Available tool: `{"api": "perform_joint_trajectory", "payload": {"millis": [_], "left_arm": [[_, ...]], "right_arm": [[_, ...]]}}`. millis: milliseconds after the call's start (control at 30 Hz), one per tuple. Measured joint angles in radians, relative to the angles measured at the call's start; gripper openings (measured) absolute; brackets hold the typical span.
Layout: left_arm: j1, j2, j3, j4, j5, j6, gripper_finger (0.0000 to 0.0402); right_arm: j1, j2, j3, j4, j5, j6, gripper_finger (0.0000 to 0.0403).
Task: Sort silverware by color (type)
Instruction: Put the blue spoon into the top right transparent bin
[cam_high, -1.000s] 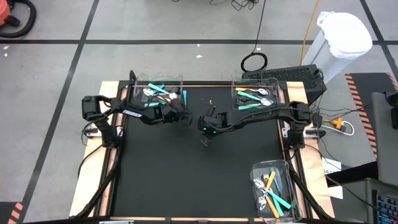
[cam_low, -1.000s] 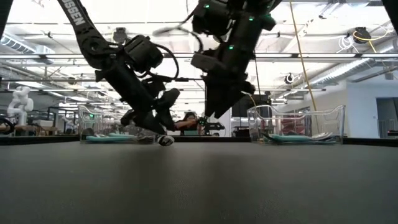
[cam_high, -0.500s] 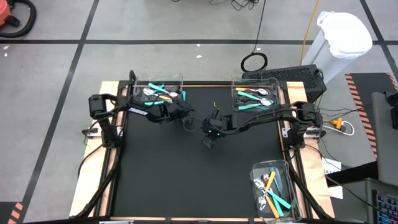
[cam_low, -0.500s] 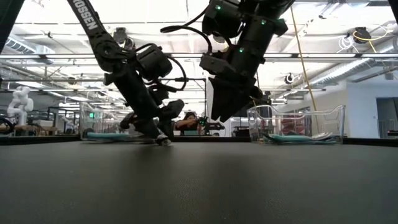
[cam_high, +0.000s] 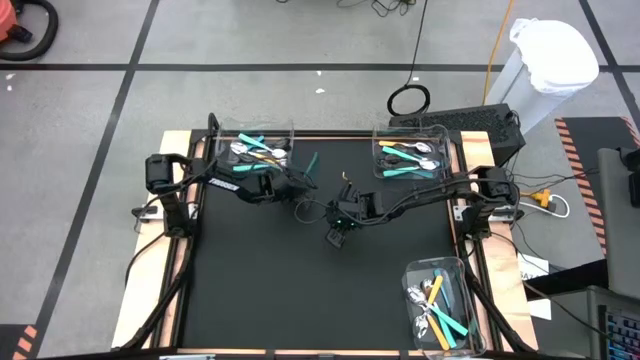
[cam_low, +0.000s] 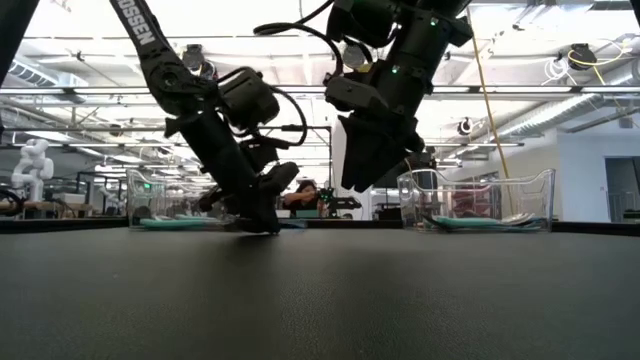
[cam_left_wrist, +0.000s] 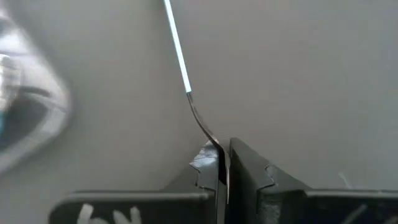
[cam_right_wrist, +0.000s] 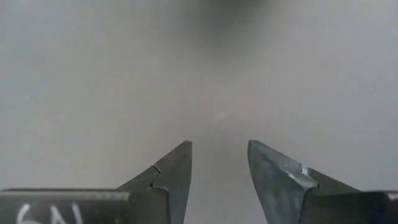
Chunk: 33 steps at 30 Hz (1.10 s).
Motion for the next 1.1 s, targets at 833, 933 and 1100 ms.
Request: {"api": "perform_joint_trajectory", "payload": {"millis": [833, 933, 1100], "left_arm": [[-0.039, -0.009, 0.598, -0.366, 0.056, 0.817, 0.0032], [-0.008, 0.045, 0.689, -0.392, 0.084, 0.885, 0.0033], [0.032, 0.159, 0.831, -0.42, 0.126, 0.93, 0.0026]], "right_arm": [[0.361, -0.31, -0.111, -0.347, 0.375, 0.348, 0.0153], [0.405, -0.382, -0.197, -0.346, 0.412, 0.457, 0.0153], [0.473, -0.484, -0.327, -0.318, 0.49, 0.631, 0.0153]]}}
